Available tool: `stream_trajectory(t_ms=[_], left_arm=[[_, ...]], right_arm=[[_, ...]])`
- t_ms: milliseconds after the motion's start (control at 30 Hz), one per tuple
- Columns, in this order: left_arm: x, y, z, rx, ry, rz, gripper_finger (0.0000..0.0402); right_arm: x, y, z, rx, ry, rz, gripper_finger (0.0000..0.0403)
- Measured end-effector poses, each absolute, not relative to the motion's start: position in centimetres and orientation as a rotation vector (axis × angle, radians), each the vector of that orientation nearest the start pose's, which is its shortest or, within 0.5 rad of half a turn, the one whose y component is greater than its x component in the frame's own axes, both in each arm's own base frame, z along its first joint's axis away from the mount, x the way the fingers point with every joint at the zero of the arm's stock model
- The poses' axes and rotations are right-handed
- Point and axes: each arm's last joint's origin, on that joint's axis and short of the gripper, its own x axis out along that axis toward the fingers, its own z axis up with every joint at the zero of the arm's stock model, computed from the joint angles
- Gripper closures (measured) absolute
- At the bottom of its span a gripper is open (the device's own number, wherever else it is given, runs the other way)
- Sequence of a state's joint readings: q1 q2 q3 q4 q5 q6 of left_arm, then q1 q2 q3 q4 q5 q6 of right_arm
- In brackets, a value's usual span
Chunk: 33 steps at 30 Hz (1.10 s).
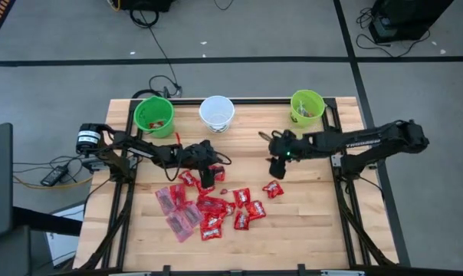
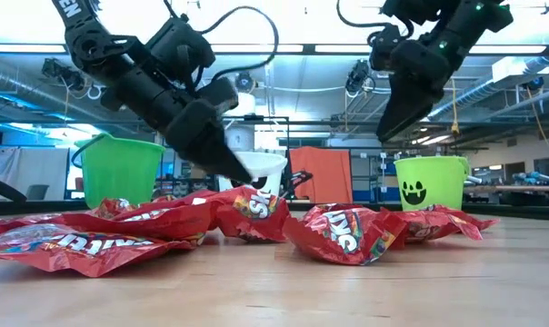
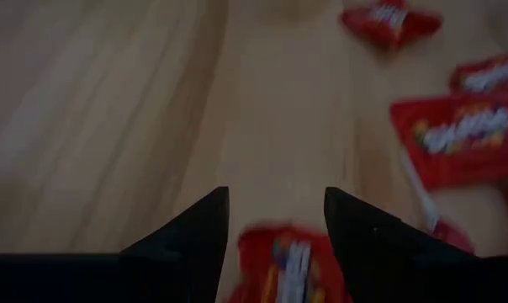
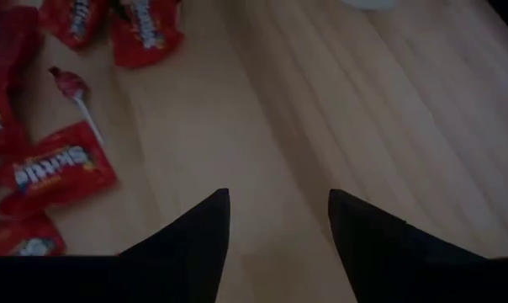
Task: Sort candy by brand, put in halloween buckets
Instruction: Put the red lollipop into the light green bucket
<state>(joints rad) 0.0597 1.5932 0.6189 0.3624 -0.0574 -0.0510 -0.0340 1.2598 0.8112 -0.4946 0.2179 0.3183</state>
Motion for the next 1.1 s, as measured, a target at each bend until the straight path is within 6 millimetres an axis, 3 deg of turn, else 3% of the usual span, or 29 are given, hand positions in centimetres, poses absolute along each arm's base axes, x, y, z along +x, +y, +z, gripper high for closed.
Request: stream_trajectory(t_ms=[200,367,567,867,1100], left_arm=[[26.8,2.1,14.6,-0.061,0.814,0.147,0.0199],[25.4,2.0,16.4,-0.079,0.827,0.172,0.0199],[25.4,1.8,17.4,-0.102,0.764,0.152,0.0199],[26.0,1.7,17.2,-0.071,0.728,0.162,0.0199],[26.2,1.7,17.4,-0.069,0.701,0.155,0.0199]], right_arm=[[26.1,0.1,20.8,0.185,0.899,-0.344,0.019],[27.2,0.3,19.0,0.173,0.933,-0.347,0.019],[29.3,0.6,16.9,0.189,0.889,-0.331,0.019],[34.6,2.9,11.9,0.183,0.624,-0.088,0.019],[35.4,3.8,9.4,0.106,0.611,0.017,0.0193]])
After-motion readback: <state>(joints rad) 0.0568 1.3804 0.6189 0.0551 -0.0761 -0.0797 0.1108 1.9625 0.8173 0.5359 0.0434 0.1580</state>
